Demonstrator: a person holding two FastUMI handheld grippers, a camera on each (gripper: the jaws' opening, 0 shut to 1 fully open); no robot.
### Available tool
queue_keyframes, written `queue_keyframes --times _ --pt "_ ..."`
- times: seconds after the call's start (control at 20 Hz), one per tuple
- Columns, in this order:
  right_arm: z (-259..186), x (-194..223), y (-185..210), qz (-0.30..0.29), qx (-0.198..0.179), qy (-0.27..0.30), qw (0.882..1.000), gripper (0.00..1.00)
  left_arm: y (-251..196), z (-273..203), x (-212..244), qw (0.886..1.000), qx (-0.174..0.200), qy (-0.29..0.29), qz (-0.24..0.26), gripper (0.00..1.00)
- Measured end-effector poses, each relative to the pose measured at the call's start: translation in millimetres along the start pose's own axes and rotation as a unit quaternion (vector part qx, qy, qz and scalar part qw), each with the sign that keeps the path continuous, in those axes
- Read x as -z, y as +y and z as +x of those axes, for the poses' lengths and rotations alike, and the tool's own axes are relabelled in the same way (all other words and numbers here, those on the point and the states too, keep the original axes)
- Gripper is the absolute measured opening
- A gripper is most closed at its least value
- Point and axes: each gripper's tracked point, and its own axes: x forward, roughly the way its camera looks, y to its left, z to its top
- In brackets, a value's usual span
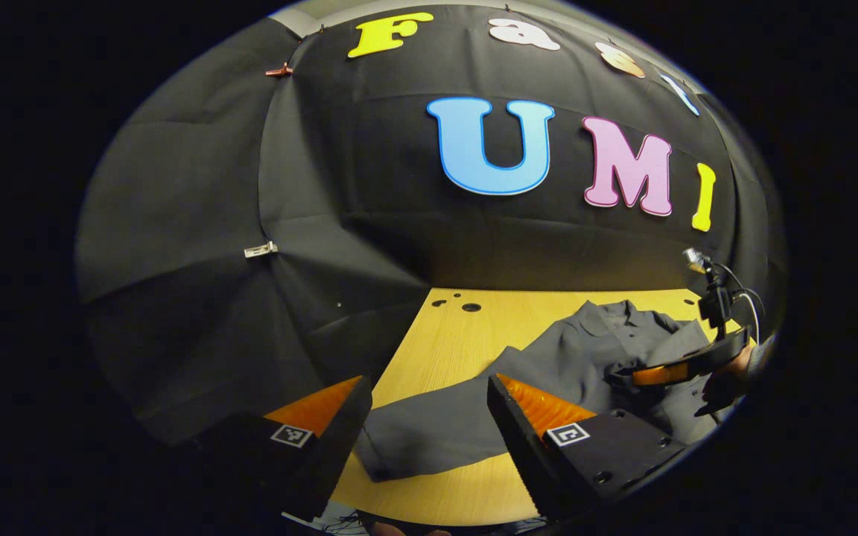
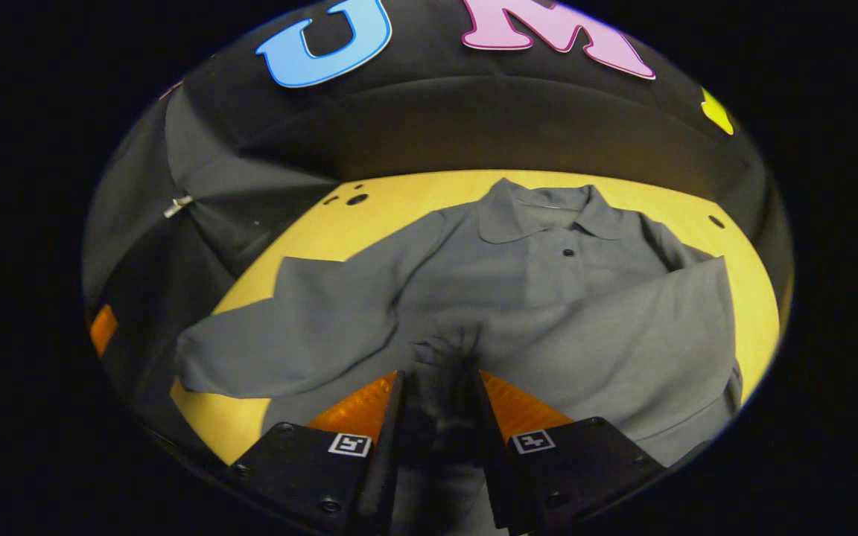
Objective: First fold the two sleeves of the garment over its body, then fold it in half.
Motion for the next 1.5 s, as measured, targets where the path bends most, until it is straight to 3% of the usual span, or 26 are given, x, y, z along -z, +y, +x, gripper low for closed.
queue_keyframes --times 0.2,0.25,0.3,0.5,0.65,0.95,1.15,1.25,1.4,1.5 --pt "-25 -12 -2 0.003 -0.003 -0.022 1.0 0.57 5 19 33 1.0 -0.002 0.026 0.006 0.98" --pt "-34 -13 -5 0.002 -0.001 -0.026 1.0 0.43 8 25 42 0.999 -0.006 0.036 0.007 0.98" --pt "-43 -14 -8 0.0 0.002 -0.03 1.0 0.56 11 31 55 0.999 -0.011 0.049 0.01 0.98" --pt "-81 -13 -23 -0.007 0.01 -0.042 0.999 0.57 36 50 98 0.994 -0.046 0.101 0.021 0.98" --pt "-108 -7 -40 -0.01 0.023 -0.048 0.999 0.57 50 65 121 0.988 -0.074 0.134 -0.006 0.98" --pt "-151 3 -68 0.01 0.048 -0.059 0.997 0.57 53 72 164 0.976 -0.085 0.2 -0.017 0.98" --pt "-180 -6 -72 0.01 0.051 -0.084 0.995 0.57 42 73 169 0.977 -0.07 0.199 -0.044 0.99" --pt "-189 -8 -76 0.013 0.052 -0.091 0.994 0.57 30 80 170 0.978 -0.052 0.198 -0.026 0.79" --pt "-202 -8 -88 0.015 0.06 -0.098 0.993 0.57 25 84 170 0.977 -0.057 0.205 -0.006 0.13" --pt "-208 -6 -99 0.019 0.065 -0.099 0.993 0.57 28 88 164 0.973 -0.063 0.218 -0.026 0.06"
